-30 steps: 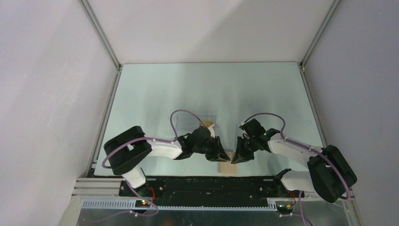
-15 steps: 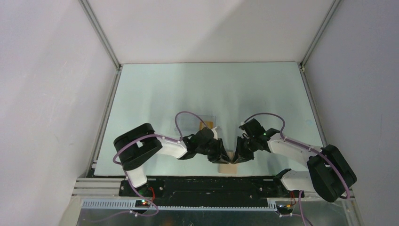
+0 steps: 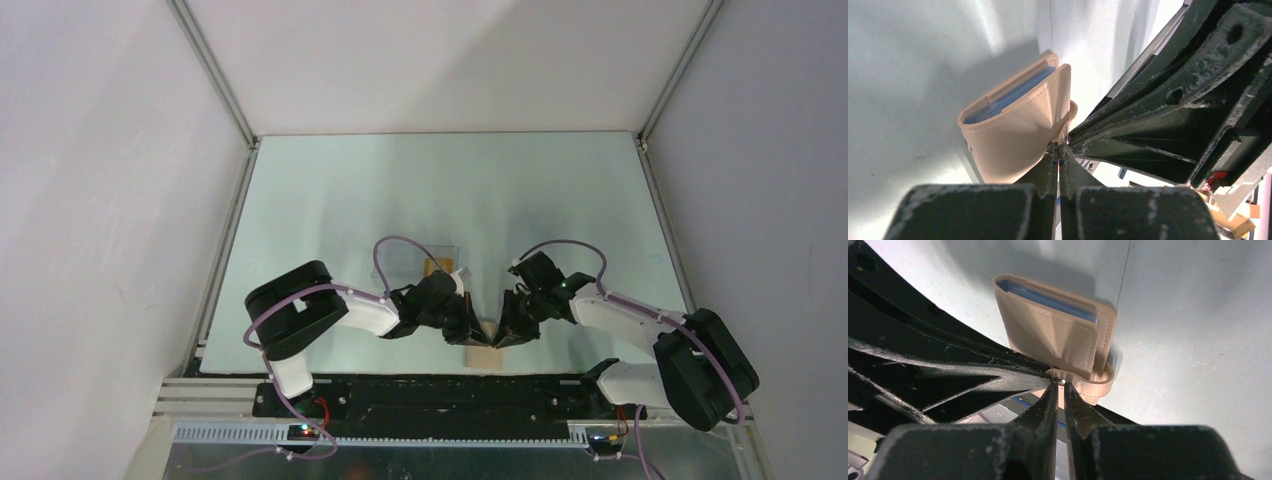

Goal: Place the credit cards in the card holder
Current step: Close the card holder at the center of the board.

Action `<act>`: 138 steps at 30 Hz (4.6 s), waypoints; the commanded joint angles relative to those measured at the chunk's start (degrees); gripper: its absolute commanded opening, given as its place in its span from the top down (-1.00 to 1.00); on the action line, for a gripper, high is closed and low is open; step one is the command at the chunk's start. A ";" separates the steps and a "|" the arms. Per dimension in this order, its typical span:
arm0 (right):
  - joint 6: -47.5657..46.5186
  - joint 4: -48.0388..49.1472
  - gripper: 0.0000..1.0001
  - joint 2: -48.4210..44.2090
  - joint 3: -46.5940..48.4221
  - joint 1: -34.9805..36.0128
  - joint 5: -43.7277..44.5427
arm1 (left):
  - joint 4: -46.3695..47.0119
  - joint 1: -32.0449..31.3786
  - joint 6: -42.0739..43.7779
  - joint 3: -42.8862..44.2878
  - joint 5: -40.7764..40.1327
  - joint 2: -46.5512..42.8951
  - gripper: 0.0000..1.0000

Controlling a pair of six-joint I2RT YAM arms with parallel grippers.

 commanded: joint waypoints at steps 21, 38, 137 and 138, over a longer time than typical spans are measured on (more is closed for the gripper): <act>-0.07 0.27 0.36 -5.23 0.23 -1.04 0.09 | -11.96 -0.67 5.94 4.08 -4.99 -5.50 1.00; 0.75 3.54 0.79 0.75 0.31 0.22 0.64 | -20.99 -1.93 8.97 7.36 -8.07 -4.86 1.00; 0.15 1.99 1.00 -1.93 4.94 3.47 5.66 | -23.96 -2.06 11.20 14.86 -9.36 -3.58 1.00; 0.33 1.80 1.00 -3.21 5.00 2.77 5.24 | -23.94 -2.04 11.20 15.13 -9.34 -3.55 1.00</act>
